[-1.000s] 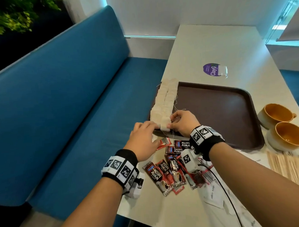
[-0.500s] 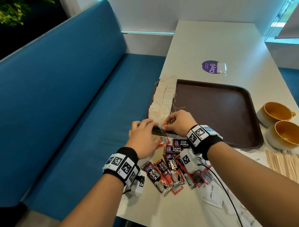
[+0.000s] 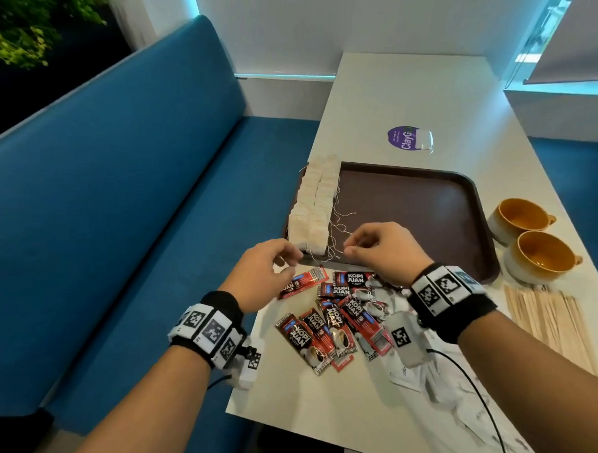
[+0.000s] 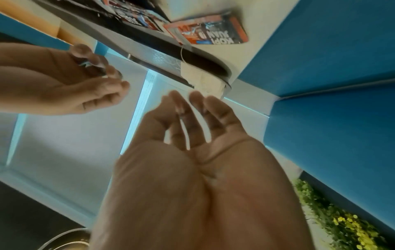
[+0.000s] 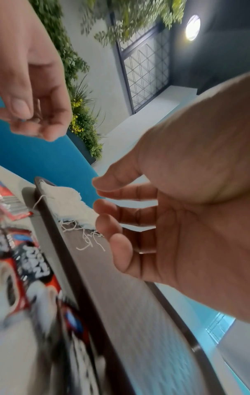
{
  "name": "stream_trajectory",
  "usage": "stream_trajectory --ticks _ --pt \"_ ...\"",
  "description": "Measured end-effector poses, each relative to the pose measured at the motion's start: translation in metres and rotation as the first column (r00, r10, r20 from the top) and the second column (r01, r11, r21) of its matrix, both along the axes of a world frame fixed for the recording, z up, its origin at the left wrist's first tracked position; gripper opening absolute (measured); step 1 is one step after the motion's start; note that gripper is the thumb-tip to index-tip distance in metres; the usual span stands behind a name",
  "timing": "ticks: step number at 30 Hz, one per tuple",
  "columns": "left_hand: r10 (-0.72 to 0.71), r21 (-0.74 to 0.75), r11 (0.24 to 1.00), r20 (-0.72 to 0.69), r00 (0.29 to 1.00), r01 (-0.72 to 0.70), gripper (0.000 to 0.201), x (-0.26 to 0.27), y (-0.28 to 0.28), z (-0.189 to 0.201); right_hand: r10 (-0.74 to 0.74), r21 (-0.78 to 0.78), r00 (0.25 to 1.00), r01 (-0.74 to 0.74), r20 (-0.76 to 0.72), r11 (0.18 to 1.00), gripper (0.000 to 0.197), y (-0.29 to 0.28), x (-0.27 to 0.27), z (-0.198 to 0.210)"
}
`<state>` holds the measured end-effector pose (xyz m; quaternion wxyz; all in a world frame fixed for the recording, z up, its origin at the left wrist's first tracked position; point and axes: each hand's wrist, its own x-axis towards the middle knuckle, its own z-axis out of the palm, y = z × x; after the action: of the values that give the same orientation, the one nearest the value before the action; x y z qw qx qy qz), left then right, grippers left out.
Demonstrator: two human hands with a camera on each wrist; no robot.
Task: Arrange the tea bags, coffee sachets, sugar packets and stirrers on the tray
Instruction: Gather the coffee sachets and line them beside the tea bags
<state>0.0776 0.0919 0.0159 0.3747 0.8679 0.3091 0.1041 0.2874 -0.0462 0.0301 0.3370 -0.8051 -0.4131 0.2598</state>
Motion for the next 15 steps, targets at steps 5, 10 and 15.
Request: stream_trajectory --ticks 5,10,15 --pt "-0.228 -0.020 0.974 -0.076 0.971 0.227 0.026 -0.017 -0.021 0.011 0.023 -0.143 0.997 -0.013 0.071 0.990 0.007 -0.059 -0.014 0.001" --pt "-0.414 0.039 0.895 -0.293 0.862 0.444 0.038 -0.028 -0.058 -0.013 0.068 -0.250 0.985 -0.026 0.161 0.968 0.042 -0.086 -0.034 -0.021" --pt "-0.344 0.105 0.915 -0.301 0.889 0.389 0.052 -0.032 -0.077 -0.033 0.151 -0.342 0.949 -0.049 0.278 0.939 0.054 -0.084 -0.047 -0.034"
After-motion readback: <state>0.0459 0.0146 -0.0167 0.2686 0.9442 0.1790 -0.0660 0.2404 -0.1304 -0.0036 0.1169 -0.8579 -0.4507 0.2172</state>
